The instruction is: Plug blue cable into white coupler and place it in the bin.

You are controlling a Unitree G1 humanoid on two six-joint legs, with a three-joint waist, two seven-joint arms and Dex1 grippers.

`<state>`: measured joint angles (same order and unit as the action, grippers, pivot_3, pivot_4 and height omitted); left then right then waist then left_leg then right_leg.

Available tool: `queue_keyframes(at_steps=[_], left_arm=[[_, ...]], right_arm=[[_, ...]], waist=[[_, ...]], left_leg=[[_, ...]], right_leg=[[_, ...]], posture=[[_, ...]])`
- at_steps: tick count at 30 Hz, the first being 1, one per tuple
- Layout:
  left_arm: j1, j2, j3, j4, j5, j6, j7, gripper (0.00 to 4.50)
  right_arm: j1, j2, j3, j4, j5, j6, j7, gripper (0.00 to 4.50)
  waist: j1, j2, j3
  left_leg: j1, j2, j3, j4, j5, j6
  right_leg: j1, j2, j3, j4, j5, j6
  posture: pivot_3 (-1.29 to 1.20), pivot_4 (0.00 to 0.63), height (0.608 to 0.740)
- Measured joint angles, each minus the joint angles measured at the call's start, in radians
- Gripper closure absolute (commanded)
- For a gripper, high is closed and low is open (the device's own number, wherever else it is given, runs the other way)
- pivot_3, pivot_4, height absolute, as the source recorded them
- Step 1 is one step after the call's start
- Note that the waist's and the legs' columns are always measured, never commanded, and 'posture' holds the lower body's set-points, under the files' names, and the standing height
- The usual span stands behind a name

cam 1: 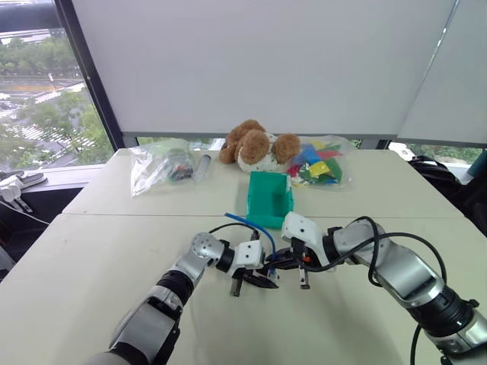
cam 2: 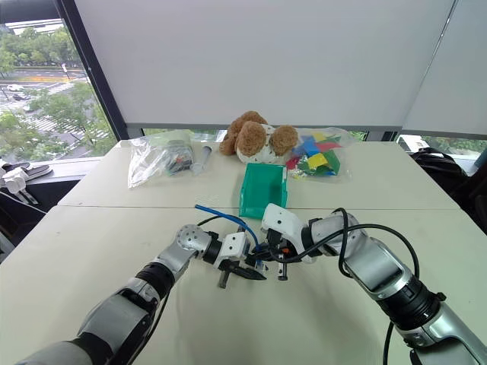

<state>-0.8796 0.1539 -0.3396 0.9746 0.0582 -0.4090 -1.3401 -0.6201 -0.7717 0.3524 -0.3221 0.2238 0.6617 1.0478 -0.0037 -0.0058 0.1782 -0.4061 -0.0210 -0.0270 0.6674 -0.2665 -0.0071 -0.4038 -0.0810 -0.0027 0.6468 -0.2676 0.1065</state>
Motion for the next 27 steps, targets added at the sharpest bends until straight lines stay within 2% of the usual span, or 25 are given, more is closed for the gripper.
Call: queue_keyframes(at_steps=[11, 27], left_arm=[[0.0, -0.005, 0.0, 0.003, 0.0, -0.002, 0.004, 4.14], [0.0, -0.006, 0.0, 0.005, 0.0, -0.011, 0.006, 4.14]], right_arm=[[-0.005, 0.007, -0.046, -0.008, 0.053, 0.051, 0.002, 4.5], [0.026, 0.003, -0.045, 0.009, 0.014, 0.007, 0.003, 4.5]], waist=[[0.011, 0.0, 0.0], [0.013, 0.0, 0.0]], left_leg=[[0.0, 0.0, 0.0, 0.0, 0.0, 0.0], [0.0, 0.0, 0.0, 0.0, 0.0, 0.0]], right_leg=[[0.0, 0.0, 0.0, 0.0, 0.0, 0.0], [0.0, 0.0, 0.0, 0.0, 0.0, 0.0]], posture=[[0.0, 0.15, 0.74], [0.0, 0.15, 0.74]])
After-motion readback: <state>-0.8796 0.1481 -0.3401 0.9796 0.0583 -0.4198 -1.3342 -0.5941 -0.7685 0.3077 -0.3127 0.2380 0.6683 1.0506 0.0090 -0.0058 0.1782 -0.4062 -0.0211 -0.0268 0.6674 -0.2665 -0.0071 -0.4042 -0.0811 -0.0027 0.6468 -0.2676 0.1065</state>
